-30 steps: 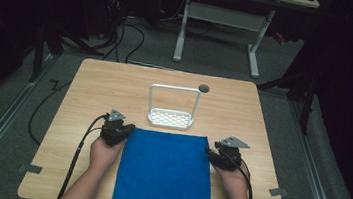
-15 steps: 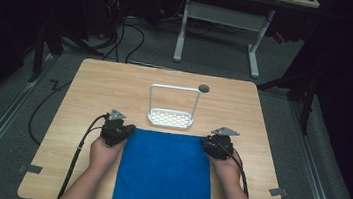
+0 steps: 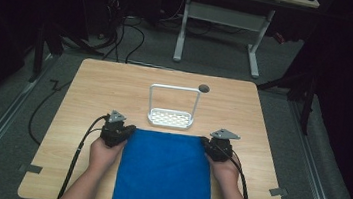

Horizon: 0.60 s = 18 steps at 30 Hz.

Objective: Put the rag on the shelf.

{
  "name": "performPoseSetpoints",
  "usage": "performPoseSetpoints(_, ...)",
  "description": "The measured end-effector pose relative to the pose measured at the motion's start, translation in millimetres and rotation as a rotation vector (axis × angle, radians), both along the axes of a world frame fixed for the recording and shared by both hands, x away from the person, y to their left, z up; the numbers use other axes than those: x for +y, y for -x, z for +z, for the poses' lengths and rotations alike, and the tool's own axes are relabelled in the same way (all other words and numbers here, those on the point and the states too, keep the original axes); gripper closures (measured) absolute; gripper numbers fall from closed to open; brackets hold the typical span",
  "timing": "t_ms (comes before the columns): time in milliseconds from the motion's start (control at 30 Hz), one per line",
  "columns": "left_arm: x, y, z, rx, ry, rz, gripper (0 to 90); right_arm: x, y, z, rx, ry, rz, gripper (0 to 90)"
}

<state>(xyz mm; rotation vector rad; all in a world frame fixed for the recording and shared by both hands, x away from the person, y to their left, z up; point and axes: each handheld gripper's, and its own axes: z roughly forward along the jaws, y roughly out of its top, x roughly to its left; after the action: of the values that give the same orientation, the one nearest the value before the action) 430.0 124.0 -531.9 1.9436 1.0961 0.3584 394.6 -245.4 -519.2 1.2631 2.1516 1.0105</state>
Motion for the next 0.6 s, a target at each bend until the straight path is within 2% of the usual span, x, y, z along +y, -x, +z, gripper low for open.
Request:
performPoseSetpoints(133, -1.9, 5.6, 5.4, -0.017, 0.018, -0.002, 86.7, -0.3, 9.5, 6.4, -0.042, 0.008, 0.016, 88.4)
performPoseSetpoints(167, -1.8, 7.1, 6.4, -0.022, 0.019, -0.005, 86.7, -1.1, 10.4, 6.3, -0.046, 0.003, 0.018, 88.4)
performPoseSetpoints(267, -0.1, 10.9, 6.2, -0.015, 0.063, -0.006, 86.8, -2.5, 11.5, 5.1, -0.038, -0.027, 0.018, 88.5)
performPoseSetpoints(367, -1.0, 13.7, 6.7, -0.021, 0.051, -0.009, 86.8, -2.1, 12.6, 6.8, -0.046, -0.035, 0.023, 88.5)
performPoseSetpoints(467, 0.0, 15.1, 9.1, -0.032, 0.070, -0.007, 87.1, -3.3, 13.7, 9.6, -0.051, -0.058, 0.023, 88.6)
performPoseSetpoints(600, 1.5, 17.3, 13.6, -0.053, 0.076, -0.002, 87.2, -5.0, 15.1, 12.8, -0.064, -0.073, 0.025, 88.7)
